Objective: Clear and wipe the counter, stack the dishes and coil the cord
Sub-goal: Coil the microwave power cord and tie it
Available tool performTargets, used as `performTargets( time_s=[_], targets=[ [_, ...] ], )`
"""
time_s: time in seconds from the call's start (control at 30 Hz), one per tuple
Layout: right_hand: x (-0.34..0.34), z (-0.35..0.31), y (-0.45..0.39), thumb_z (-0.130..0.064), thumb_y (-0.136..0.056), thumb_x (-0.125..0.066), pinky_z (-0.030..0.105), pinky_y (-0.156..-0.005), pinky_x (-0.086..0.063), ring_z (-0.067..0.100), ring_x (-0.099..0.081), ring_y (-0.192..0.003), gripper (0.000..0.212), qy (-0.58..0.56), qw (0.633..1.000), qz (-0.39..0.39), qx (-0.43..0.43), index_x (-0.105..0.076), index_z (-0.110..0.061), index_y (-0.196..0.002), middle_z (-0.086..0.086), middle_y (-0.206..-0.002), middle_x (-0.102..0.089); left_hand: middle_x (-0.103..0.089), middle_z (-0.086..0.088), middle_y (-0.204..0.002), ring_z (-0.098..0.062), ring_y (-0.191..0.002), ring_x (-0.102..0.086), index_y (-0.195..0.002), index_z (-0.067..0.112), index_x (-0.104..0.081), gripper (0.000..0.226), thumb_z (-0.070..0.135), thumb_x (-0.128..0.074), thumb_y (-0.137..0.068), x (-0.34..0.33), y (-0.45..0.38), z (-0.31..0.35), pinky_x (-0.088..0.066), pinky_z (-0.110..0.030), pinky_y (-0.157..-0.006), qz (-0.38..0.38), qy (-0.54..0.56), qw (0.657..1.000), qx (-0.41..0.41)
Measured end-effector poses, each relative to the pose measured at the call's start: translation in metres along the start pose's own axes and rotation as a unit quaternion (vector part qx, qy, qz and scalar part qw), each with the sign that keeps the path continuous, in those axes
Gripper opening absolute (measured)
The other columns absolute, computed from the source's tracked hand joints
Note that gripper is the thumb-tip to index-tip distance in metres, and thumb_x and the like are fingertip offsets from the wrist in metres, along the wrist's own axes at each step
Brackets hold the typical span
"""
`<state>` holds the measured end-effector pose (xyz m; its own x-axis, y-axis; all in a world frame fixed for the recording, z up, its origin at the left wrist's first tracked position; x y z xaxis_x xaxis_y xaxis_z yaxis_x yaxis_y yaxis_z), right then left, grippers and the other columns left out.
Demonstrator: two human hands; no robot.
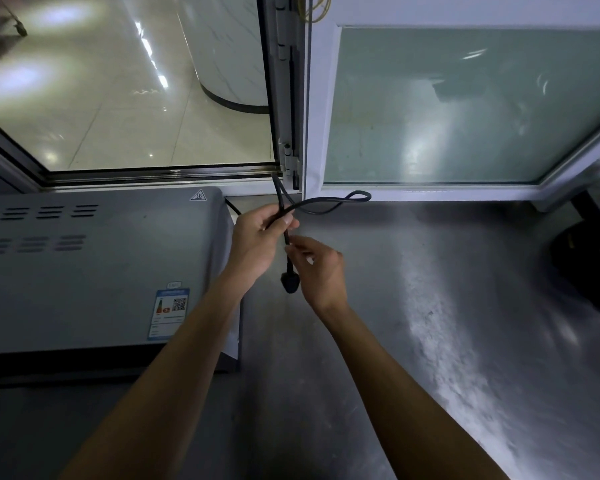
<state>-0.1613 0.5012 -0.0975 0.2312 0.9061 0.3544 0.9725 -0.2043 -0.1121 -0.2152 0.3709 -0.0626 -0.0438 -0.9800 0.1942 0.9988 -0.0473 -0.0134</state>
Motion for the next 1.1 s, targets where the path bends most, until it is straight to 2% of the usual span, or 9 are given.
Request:
performTargets(
  time_s=[0.1, 0.2, 0.3, 0.43, 0.63, 0.8, 0.93, 1.03, 1.1],
  targets=[
    [0.023, 0.008, 0.013, -0.018, -0.094, -0.067, 0.031, -0.077, -0.054, 0.005, -0.065, -0.083, 0.021, 0.032, 0.999, 0.028, 0.013, -0.072, -0.016, -0.114, -0.005, -0.099, -0.072, -0.068, -0.004, -0.078, 0.0, -0.068, -0.062, -0.1, -0.006, -0.069, 0.015, 0.003, -0.057, -0.098, 0.002, 0.003, 0.003, -0.045, -0.009, -0.07, -0.01, -0.031, 0.999, -0.017],
    [0.055, -0.005, 0.029, -0.01, -0.093, -0.066, 0.042, -0.077, -0.055, 0.016, -0.063, -0.092, 0.023, 0.113, 0.98, 0.101, 0.126, -0.07, -0.013, -0.116, 0.001, -0.108, -0.066, -0.06, 0.004, -0.069, 0.003, -0.059, -0.052, -0.08, 0.012, -0.063, 0.023, 0.004, -0.054, -0.099, -0.001, 0.005, 0.004, -0.038, -0.007, -0.064, -0.039, -0.073, 0.996, -0.034],
    [0.076, -0.019, 0.031, -0.009, -0.091, -0.067, 0.041, -0.097, -0.048, 0.025, -0.051, -0.117, 0.04, 0.197, 0.953, 0.132, 0.188, -0.062, -0.014, -0.13, 0.007, -0.133, -0.055, -0.06, 0.012, -0.067, 0.005, -0.061, -0.053, -0.078, 0.021, -0.061, 0.025, 0.01, -0.055, -0.099, -0.007, 0.007, 0.001, -0.037, -0.009, -0.064, -0.054, -0.134, 0.989, -0.045],
    [0.08, -0.021, 0.007, -0.02, -0.093, -0.067, 0.042, -0.108, -0.03, 0.03, -0.031, -0.14, 0.067, 0.329, 0.923, 0.059, 0.192, -0.037, -0.022, -0.152, 0.009, -0.161, -0.026, -0.068, 0.004, -0.079, 0.005, -0.074, -0.062, -0.097, 0.009, -0.07, 0.016, 0.013, -0.055, -0.1, -0.015, 0.012, -0.002, -0.041, -0.011, -0.068, -0.096, -0.202, 0.973, -0.049],
    [0.062, -0.008, -0.02, -0.031, -0.088, -0.072, 0.05, -0.113, -0.03, 0.032, -0.019, -0.148, 0.091, 0.366, 0.899, -0.13, 0.2, -0.014, -0.031, -0.158, 0.0, -0.167, 0.001, -0.069, -0.002, -0.093, -0.004, -0.082, -0.064, -0.121, 0.009, -0.07, 0.026, 0.008, -0.057, -0.098, -0.014, 0.018, 0.001, -0.038, -0.005, -0.072, -0.152, -0.268, 0.949, -0.073],
    [0.057, -0.016, -0.022, -0.035, -0.084, -0.076, 0.042, -0.099, -0.043, 0.027, -0.045, -0.115, 0.089, 0.4, 0.871, -0.156, 0.238, -0.024, -0.03, -0.157, 0.0, -0.164, -0.023, -0.063, 0.001, -0.09, -0.019, -0.088, -0.06, -0.12, 0.007, -0.071, 0.026, 0.009, -0.061, -0.096, -0.015, 0.017, -0.002, -0.036, -0.013, -0.073, -0.177, -0.306, 0.93, -0.1],
    [0.06, -0.016, -0.026, -0.024, -0.08, -0.081, 0.043, -0.095, -0.046, 0.031, -0.05, -0.117, 0.059, 0.351, 0.898, -0.139, 0.226, -0.056, -0.021, -0.133, 0.007, -0.152, -0.043, -0.066, -0.003, -0.092, -0.019, -0.086, -0.059, -0.12, 0.014, -0.071, 0.026, 0.011, -0.061, -0.096, -0.016, 0.016, -0.007, -0.039, -0.029, -0.073, -0.188, -0.321, 0.921, -0.115],
    [0.061, -0.01, -0.025, -0.025, -0.084, -0.077, 0.043, -0.086, -0.05, 0.03, -0.055, -0.109, 0.033, 0.31, 0.919, -0.144, 0.198, -0.064, -0.014, -0.112, 0.007, -0.128, -0.061, -0.062, 0.0, -0.085, -0.013, -0.078, -0.056, -0.119, 0.015, -0.072, 0.025, 0.01, -0.061, -0.097, -0.017, 0.016, -0.009, -0.041, -0.033, -0.071, -0.178, -0.306, 0.927, -0.119],
    [0.061, -0.006, -0.024, -0.029, -0.087, -0.074, 0.039, -0.072, -0.049, 0.027, -0.057, -0.096, 0.025, 0.297, 0.93, -0.134, 0.17, -0.064, -0.014, -0.105, 0.005, -0.107, -0.066, -0.06, 0.001, -0.083, -0.006, -0.074, -0.054, -0.119, 0.013, -0.071, 0.025, 0.009, -0.059, -0.097, -0.018, 0.017, -0.008, -0.039, -0.024, -0.069, -0.173, -0.284, 0.936, -0.118]
  ],
)
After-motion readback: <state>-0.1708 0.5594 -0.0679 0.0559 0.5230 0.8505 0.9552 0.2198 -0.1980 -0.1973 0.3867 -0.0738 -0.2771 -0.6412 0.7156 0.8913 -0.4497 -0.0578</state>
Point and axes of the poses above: each hand's wrist, its own y-axis away from the middle knuckle, its own x-axis out of the back of the hand, z = x × y, the point moved 9 cm from there along -y, towards the middle knuckle
